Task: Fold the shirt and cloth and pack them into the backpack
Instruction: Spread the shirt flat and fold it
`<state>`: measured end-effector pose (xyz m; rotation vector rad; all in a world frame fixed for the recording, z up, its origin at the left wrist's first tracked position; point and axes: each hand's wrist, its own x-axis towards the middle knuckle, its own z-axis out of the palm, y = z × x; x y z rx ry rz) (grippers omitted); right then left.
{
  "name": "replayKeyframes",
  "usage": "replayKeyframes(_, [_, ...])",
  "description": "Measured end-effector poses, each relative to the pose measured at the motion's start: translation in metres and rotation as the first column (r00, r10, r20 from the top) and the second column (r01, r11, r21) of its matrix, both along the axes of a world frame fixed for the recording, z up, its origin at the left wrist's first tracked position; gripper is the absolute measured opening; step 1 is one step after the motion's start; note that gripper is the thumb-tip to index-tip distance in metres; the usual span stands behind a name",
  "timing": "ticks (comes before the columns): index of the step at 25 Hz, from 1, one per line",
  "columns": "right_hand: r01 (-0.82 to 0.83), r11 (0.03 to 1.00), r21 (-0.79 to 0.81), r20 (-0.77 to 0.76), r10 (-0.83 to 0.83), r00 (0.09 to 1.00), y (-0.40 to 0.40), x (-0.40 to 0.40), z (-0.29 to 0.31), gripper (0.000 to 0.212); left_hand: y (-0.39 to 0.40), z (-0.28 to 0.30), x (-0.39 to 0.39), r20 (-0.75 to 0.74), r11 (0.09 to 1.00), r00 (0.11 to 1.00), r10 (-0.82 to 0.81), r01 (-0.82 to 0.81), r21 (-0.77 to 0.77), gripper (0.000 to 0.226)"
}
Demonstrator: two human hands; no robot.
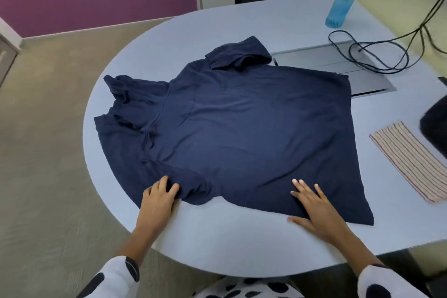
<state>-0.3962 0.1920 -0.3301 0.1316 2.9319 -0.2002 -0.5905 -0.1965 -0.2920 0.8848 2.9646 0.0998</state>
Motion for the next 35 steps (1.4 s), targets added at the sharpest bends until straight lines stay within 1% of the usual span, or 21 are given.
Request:
replayKeyframes(1, [0.009, 1.000, -0.002, -0.004, -0.009, 1.000, 0.002, -0.001, 0.002, 0.064, 0.002, 0.001, -0.002, -0.021, 0.999, 0.999, -0.036, 0.036, -0.016, 0.012])
replayKeyframes(3, [0.047, 0.999, 0.010, -0.034, -0.047, 0.998, 0.001, -0.003, 0.009, 0.043, 0.004, 0.005, -0.008, -0.033, 0.998, 0.997, -0.067, 0.066, -0.018, 0.026])
replayKeyframes(4, [0.062, 0.998, 0.020, -0.056, -0.061, 0.997, 0.000, -0.002, 0.010, 0.045, 0.006, 0.008, -0.013, -0.040, 0.998, 0.998, -0.056, 0.057, 0.010, 0.030])
replayKeyframes(5, [0.083, 0.996, 0.033, -0.066, -0.080, 0.995, -0.001, 0.001, 0.010, 0.056, 0.008, 0.013, -0.018, -0.043, 0.998, 0.999, -0.019, 0.021, 0.056, 0.031])
replayKeyframes(6, [0.142, 0.990, 0.027, -0.066, -0.140, 0.988, -0.002, 0.004, 0.013, 0.063, 0.011, 0.022, -0.022, -0.026, 0.993, 0.999, 0.043, -0.040, 0.108, 0.030])
replayKeyframes(7, [0.234, 0.972, 0.002, -0.075, -0.234, 0.969, -0.001, 0.009, 0.019, 0.059, 0.013, 0.031, -0.028, 0.006, 0.978, 0.993, 0.119, -0.118, 0.174, 0.028])
replayKeyframes(9, [0.449, 0.888, -0.097, -0.096, -0.457, 0.884, 0.007, 0.018, 0.030, 0.042, 0.019, 0.047, -0.042, 0.072, 0.924, 0.965, 0.252, -0.262, 0.278, 0.025])
replayKeyframes(11, [0.588, 0.767, -0.255, -0.151, -0.632, 0.760, 0.020, 0.021, 0.048, 0.029, 0.022, 0.058, -0.058, 0.048, 0.914, 0.962, 0.268, -0.270, 0.303, 0.028])
replayKeyframes(13, [0.636, 0.664, -0.392, -0.167, -0.732, 0.661, 0.039, 0.018, 0.069, 0.023, 0.026, 0.064, -0.080, 0.005, 0.933, 0.974, 0.228, -0.220, 0.286, 0.030])
replayKeyframes(16, [0.653, 0.522, -0.548, -0.107, -0.818, 0.564, 0.069, -0.001, 0.096, 0.016, 0.039, 0.070, -0.124, -0.021, 0.949, 0.977, 0.213, -0.202, 0.241, 0.021])
replayKeyframes(18, [0.659, 0.445, -0.606, -0.082, -0.859, 0.505, 0.091, -0.025, 0.105, 0.014, 0.053, 0.074, -0.156, 0.000, 0.945, 0.972, 0.236, -0.229, 0.231, 0.018])
replayKeyframes(20, [0.679, 0.433, -0.592, -0.099, -0.876, 0.472, 0.112, -0.054, 0.106, 0.015, 0.067, 0.075, -0.186, 0.007, 0.955, 0.973, 0.232, -0.229, 0.188, 0.020])
replayKeyframes(23, [0.681, 0.479, -0.555, -0.123, -0.856, 0.502, 0.143, -0.101, 0.099, 0.016, 0.092, 0.066, -0.229, -0.045, 0.979, 0.983, 0.180, -0.174, 0.107, 0.019])
replayKeyframes(27, [0.729, 0.506, -0.461, -0.057, -0.836, 0.545, 0.178, -0.147, 0.079, 0.022, 0.124, 0.046, -0.275, -0.108, 0.995, 0.989, 0.100, -0.099, 0.012, 0.025])
replayKeyframes(30, [0.763, 0.519, -0.384, 0.003, -0.826, 0.564, 0.190, -0.165, 0.059, 0.024, 0.144, 0.026, -0.290, -0.082, 0.996, 0.993, 0.086, -0.084, 0.028, 0.039])
replayKeyframes(31, [0.773, 0.508, -0.379, 0.006, -0.834, 0.551, 0.192, -0.171, 0.053, 0.026, 0.151, 0.022, -0.294, -0.125, 0.998, 0.990, 0.066, -0.063, 0.028, 0.043])
replayKeyframes(32, [0.779, 0.482, -0.401, 0.005, -0.849, 0.528, 0.193, -0.174, 0.051, 0.028, 0.155, 0.018, -0.293, -0.193, 0.999, 0.980, 0.047, -0.043, 0.029, 0.044])
replayKeyframes(33, [0.773, 0.443, -0.454, -0.006, -0.869, 0.495, 0.190, -0.173, 0.054, 0.031, 0.158, 0.019, -0.286, -0.248, 0.997, 0.967, 0.061, -0.045, 0.070, 0.040])
replayKeyframes(35, [0.759, 0.350, -0.549, -0.021, -0.914, 0.406, 0.178, -0.164, 0.061, 0.040, 0.163, 0.020, -0.260, -0.282, 0.971, 0.954, 0.104, -0.037, 0.236, 0.030])
